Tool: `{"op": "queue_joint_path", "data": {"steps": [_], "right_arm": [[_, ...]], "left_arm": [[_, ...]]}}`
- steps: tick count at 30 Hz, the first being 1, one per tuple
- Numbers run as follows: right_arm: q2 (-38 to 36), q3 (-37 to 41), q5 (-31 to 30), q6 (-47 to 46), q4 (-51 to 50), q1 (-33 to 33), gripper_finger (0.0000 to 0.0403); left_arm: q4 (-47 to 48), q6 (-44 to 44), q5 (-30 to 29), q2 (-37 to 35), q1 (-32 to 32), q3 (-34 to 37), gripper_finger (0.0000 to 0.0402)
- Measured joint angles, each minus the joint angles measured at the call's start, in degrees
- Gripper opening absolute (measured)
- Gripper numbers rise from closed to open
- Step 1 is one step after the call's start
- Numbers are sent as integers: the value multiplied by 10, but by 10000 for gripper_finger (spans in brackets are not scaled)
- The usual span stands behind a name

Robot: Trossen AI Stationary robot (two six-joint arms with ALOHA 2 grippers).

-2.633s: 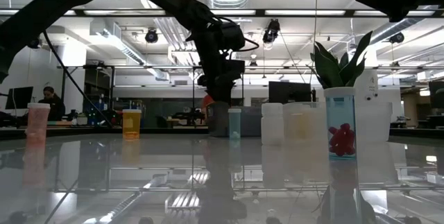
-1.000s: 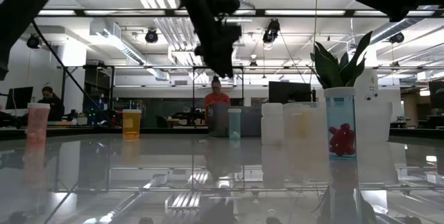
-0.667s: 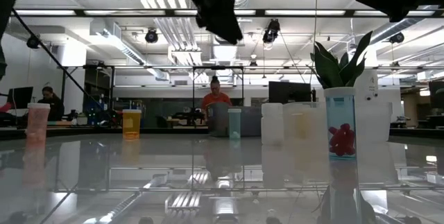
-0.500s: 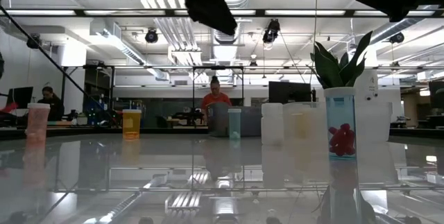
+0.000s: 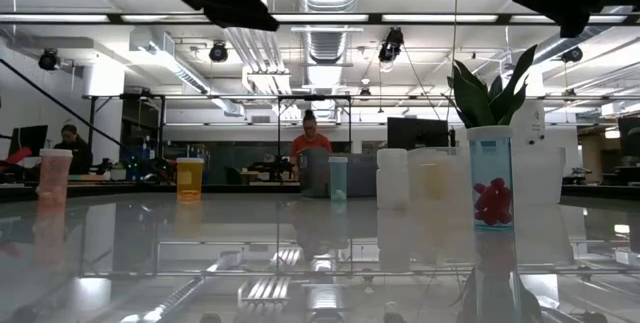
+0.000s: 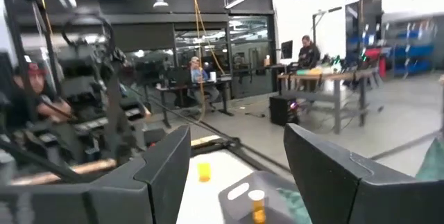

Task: Pick and place medicine bottles into bin by pill shape (circle, oval)
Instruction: Put the top right blue pill bottle into the black bin

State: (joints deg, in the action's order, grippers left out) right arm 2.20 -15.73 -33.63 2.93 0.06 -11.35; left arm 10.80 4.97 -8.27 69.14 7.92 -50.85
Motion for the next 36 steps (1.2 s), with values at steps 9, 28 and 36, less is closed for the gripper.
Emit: {"op": "queue_joint_path", "data": {"steps": [9, 28, 36], "right_arm": [[44, 0, 11, -49, 77, 0, 224], [323, -177, 11, -37, 95, 0, 224], [450, -308, 11, -81, -11, 0, 224]], "left_arm": [[-25, 47, -40, -126, 0, 94, 226], [-33, 45, -112, -284, -1, 194, 226], [-7, 41, -112, -288, -1, 194, 226]]}}
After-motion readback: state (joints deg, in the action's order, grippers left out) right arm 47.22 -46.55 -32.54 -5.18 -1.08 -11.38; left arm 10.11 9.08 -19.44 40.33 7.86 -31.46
